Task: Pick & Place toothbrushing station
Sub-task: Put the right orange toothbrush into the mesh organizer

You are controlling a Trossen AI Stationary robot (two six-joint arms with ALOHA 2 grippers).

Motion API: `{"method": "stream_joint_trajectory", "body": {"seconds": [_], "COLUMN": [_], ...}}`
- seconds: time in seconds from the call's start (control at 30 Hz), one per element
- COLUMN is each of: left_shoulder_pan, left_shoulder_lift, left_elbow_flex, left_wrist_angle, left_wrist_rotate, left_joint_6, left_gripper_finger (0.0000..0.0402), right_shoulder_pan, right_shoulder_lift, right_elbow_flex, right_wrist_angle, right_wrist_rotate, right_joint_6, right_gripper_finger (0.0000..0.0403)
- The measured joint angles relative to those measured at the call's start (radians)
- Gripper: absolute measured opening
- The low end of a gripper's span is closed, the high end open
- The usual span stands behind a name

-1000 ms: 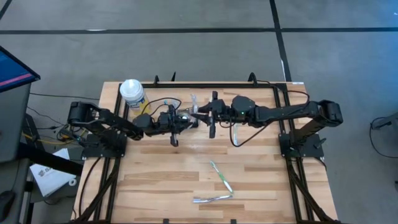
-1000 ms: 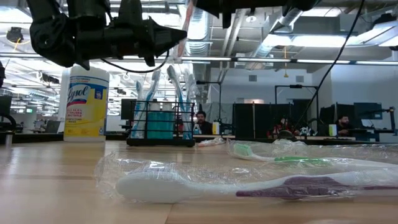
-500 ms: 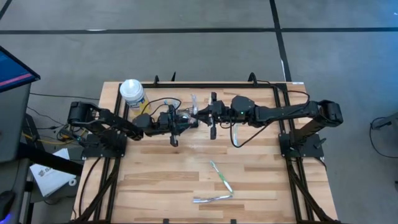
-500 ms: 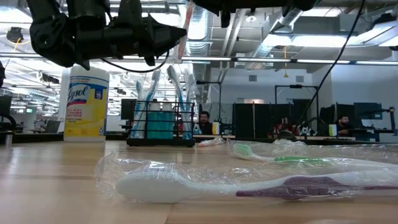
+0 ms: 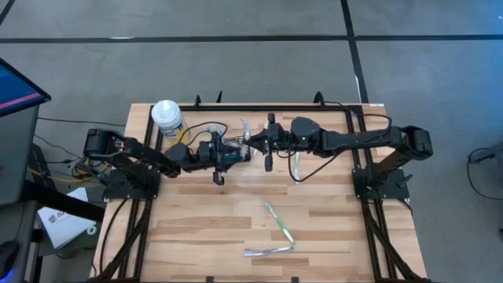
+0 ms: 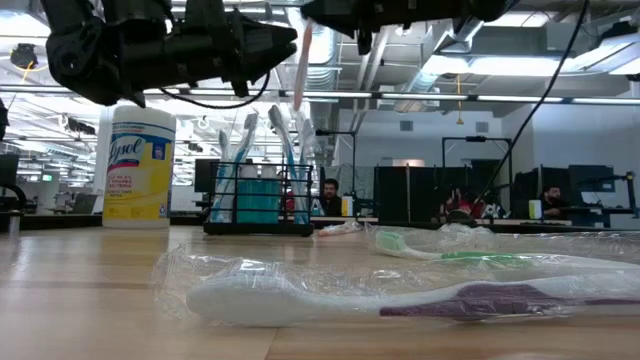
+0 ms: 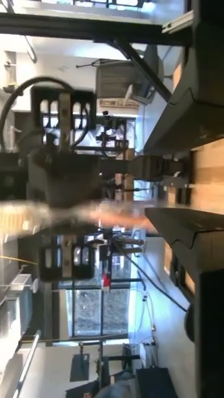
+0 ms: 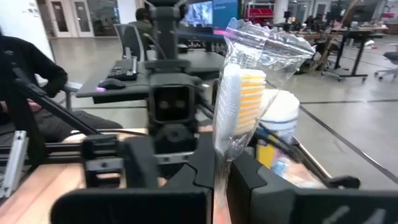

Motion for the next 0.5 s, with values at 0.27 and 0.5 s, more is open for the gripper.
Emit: {"method": "stream_joint_trajectory", "body": {"seconds": [0.27,0.5], "left_shoulder_pan": [-0.048,-0.063], "left_shoulder_lift": [-0.053,-0.072], "left_elbow_flex": [-0.001,-0.001], "left_wrist_angle": [-0.003,-0.007], "left_wrist_rotate": [0.001,0.000], "left_joint_6": [0.005,0.006], "left_gripper_finger": [0.0144,0.0145], "right_shoulder_pan": [-0.059,-0.112], "right_shoulder_lift": [0.000,0.000], "right_elbow_flex": [0.000,0.000], "right_wrist_angle": [-0.006,-0.021], "right_wrist_rotate": [0.000,-0.022], "right_joint_6": [0.000,0.000], "right_gripper_finger": [0.0006,0.0006]}}
